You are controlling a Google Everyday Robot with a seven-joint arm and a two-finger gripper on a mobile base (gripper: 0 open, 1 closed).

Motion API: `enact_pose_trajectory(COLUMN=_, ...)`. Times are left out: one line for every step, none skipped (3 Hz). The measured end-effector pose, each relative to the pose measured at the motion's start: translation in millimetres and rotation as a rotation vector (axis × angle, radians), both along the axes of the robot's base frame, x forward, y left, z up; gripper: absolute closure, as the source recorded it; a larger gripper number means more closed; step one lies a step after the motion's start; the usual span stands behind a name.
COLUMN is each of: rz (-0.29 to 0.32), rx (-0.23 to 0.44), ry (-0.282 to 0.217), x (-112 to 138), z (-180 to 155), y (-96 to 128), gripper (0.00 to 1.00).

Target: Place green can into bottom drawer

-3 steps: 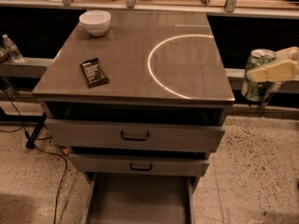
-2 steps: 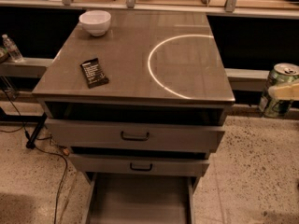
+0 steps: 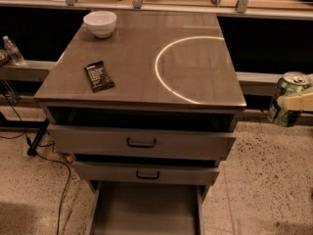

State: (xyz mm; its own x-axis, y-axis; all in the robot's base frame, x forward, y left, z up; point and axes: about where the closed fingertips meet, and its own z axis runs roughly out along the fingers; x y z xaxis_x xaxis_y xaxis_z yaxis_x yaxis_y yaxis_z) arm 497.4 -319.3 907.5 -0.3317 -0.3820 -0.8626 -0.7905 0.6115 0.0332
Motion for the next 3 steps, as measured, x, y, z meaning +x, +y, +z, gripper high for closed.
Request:
enact_pose_trajectory(rz=0.124, rx=0.005, ry=0.014, x=-26, z=-49, y=0, gripper=1.00)
enact_pose_trajectory(rz=0.264, rx=-0.011, ry=0.015, x=-50, z=-98, y=3, gripper=1.00)
enact_pose_trajectory(rz=0.329, rx=-0.013, ry=0.031, x=-63, z=-138, y=5, gripper=1.00)
